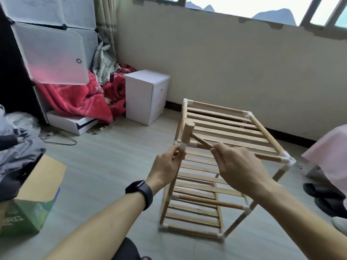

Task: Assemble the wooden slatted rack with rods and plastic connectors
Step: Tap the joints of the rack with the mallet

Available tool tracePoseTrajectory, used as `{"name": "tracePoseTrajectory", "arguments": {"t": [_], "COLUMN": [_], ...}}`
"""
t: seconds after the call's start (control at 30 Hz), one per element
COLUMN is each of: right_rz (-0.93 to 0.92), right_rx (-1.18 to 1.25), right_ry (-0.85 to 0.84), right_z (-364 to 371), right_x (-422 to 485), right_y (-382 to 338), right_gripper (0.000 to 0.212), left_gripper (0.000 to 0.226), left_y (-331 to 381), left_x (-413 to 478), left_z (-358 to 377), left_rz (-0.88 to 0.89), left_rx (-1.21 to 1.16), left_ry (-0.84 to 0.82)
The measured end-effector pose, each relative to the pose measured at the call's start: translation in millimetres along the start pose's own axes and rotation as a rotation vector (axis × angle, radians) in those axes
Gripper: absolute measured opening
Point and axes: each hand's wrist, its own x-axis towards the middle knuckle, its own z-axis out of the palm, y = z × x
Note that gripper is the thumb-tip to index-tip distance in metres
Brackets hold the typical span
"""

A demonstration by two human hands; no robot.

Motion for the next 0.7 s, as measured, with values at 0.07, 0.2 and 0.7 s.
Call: {"name": "tracePoseTrajectory", "arguments": {"t": [0.07, 0.2, 0.7], "right_rz": [0.027, 0.01, 0.292], "right_rx": [-0.071, 0.069, 0.256], "right_ry": [-0.041, 0.097, 0.017], "right_z": [-1.4, -5.1, 16.3], "right_x": [4.2, 7.4, -1.5], "right_y": [0.3, -1.9, 8.4], "right_gripper": [0.031, 0.026, 0.02], "left_gripper": [0.036, 0.044, 0.051], "left_y": [-0.5, -0.6, -2.5], "left_x": [-0.2, -0.2, 2.0], "left_z": [-0.3, -0.5, 2.7], "left_rz": [-0.002, 0.013, 0.03], "left_rx": [-0.007, 0.003, 0.018], "left_ry": [0.002, 0.008, 0.043]}}
